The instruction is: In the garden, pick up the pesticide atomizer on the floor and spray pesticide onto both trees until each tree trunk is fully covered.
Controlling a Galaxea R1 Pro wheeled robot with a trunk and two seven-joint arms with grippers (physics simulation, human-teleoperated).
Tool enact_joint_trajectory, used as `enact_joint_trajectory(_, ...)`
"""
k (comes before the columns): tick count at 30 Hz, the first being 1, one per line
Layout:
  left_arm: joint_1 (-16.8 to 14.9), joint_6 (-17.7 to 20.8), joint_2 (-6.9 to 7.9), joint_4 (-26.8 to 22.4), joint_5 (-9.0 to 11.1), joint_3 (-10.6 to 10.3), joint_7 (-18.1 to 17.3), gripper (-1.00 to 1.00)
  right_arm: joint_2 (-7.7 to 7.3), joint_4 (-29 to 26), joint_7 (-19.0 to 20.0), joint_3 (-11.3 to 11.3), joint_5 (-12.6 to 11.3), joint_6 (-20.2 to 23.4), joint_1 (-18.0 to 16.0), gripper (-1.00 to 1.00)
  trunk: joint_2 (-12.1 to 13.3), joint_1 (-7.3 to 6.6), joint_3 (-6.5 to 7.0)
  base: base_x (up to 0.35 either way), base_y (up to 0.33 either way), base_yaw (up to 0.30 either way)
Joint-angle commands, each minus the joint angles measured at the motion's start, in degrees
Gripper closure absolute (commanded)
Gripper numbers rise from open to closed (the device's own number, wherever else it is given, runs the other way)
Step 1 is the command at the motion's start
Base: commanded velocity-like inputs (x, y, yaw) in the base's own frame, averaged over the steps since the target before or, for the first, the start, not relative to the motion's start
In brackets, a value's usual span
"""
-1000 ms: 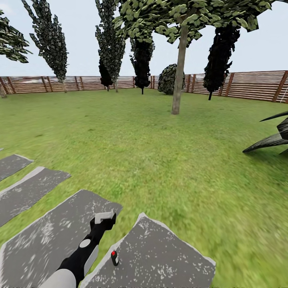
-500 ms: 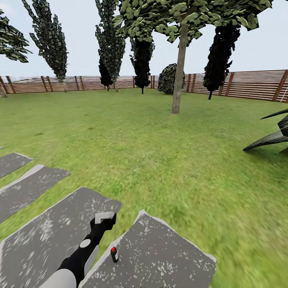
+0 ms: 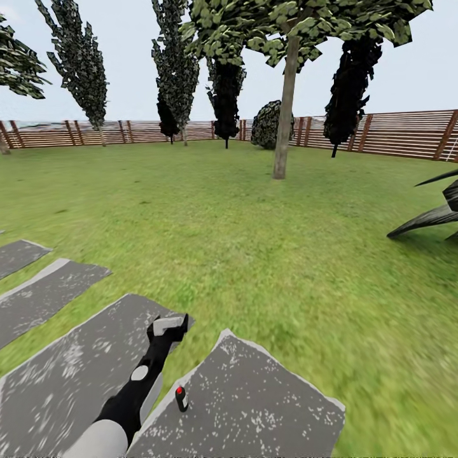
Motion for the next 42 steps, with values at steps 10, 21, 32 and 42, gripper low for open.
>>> enact_joint_trajectory(10,0.0,-4.02,-0.36,-1.06,-0.15,0.12,0.0,-1.0,0.0,0.13,0.04,0.15,0.15,-0.01,0.0,-1.0,-4.03,2.2,-1.8,0.0,0.0,0.0)
enact_joint_trajectory(21,0.0,-10.36,-0.32,1.59,-0.09,0.27,0.0,-1.0,0.01,0.13,0.04,0.19,0.23,-0.01,0.0,-1.0,-5.34,3.07,-4.11,0.0,0.0,0.0)
enact_joint_trajectory(32,0.0,-18.21,-0.64,7.48,-0.01,0.29,0.0,-1.0,0.09,0.18,0.14,0.19,0.27,-0.01,0.0,-1.0,-5.48,3.35,-6.55,0.0,0.0,0.0)
enact_joint_trajectory(42,0.0,-18.86,-0.76,8.69,0.03,0.18,-0.02,-1.0,0.09,0.21,0.21,0.21,0.27,-0.01,0.0,-1.0,-5.62,3.61,-8.76,0.0,0.0,0.0)
